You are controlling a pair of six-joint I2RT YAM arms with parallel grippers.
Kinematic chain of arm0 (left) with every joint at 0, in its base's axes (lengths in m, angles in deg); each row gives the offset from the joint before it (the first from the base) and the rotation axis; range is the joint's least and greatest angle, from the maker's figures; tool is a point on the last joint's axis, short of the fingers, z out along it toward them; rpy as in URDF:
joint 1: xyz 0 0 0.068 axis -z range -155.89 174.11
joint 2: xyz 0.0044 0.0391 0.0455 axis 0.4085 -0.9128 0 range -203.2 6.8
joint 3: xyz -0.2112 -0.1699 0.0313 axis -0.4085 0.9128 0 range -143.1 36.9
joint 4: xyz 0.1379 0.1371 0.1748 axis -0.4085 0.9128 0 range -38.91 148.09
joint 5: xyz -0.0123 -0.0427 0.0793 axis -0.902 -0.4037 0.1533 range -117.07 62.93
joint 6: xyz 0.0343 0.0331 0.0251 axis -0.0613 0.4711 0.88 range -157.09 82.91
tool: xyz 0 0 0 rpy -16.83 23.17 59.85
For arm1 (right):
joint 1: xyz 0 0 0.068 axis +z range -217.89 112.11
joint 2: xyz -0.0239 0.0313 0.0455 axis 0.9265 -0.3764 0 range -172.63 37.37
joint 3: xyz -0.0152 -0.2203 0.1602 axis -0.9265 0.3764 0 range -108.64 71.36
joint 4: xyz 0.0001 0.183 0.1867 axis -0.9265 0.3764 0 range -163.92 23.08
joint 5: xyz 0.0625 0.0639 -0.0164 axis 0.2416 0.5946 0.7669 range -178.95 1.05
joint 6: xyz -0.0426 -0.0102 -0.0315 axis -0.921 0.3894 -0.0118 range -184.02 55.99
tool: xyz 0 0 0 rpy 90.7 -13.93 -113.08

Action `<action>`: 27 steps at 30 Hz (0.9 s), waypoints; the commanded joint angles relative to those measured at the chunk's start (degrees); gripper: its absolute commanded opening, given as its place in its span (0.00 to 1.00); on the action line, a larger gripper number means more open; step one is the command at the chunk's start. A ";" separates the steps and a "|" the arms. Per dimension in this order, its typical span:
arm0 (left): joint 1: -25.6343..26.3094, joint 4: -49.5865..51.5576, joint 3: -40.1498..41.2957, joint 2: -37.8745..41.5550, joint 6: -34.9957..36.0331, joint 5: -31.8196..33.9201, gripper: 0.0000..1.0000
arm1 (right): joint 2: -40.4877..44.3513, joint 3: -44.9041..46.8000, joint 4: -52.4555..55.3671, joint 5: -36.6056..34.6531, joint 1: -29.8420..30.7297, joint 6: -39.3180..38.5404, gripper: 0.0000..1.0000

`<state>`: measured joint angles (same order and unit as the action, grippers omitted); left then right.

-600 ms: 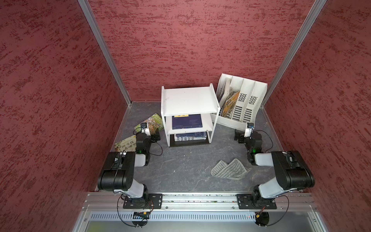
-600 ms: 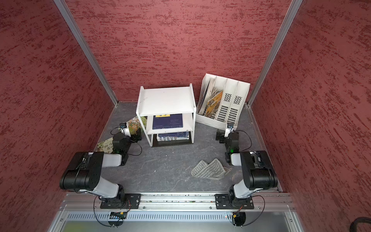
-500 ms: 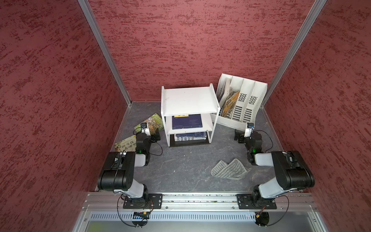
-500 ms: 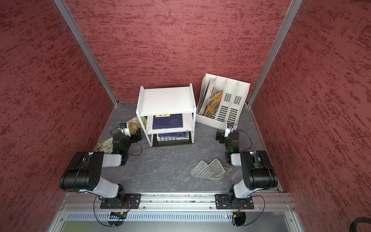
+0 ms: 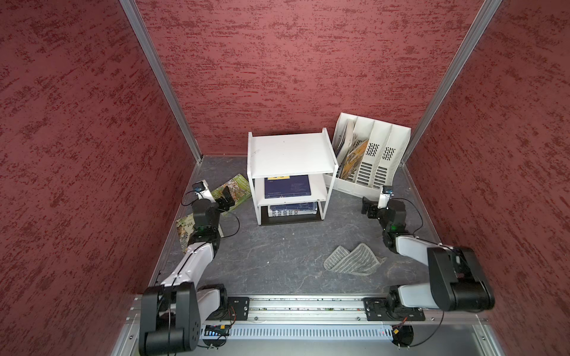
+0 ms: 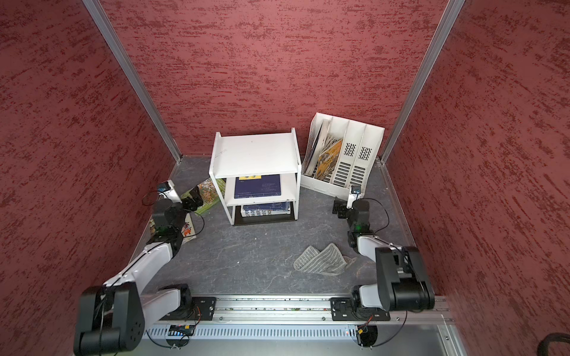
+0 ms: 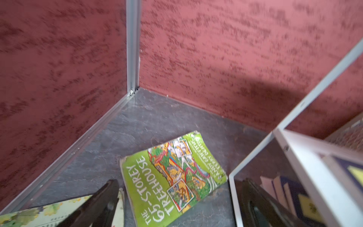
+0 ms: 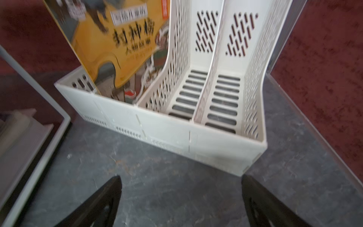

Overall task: Wipe the bookshelf clean with a cloth
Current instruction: Move the shelf to the center of the board.

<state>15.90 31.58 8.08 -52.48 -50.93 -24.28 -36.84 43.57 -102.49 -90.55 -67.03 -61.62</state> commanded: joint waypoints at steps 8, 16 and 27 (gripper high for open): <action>-9.97 41.88 -24.23 9.67 -18.45 -19.66 1.00 | 16.17 -20.14 27.30 23.93 -0.19 24.06 0.98; -10.62 27.01 -34.02 3.60 -43.96 -48.64 1.00 | 4.08 -39.81 22.57 46.45 -0.10 52.81 0.99; 1.80 32.50 -42.08 -5.41 -44.70 -53.11 1.00 | -5.52 -47.70 25.39 53.68 7.12 61.09 0.99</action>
<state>16.25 61.09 -31.98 -57.73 -96.00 -75.42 -42.37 -2.94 -78.08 -39.67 -60.80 -3.64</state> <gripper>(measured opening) 0.997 0.985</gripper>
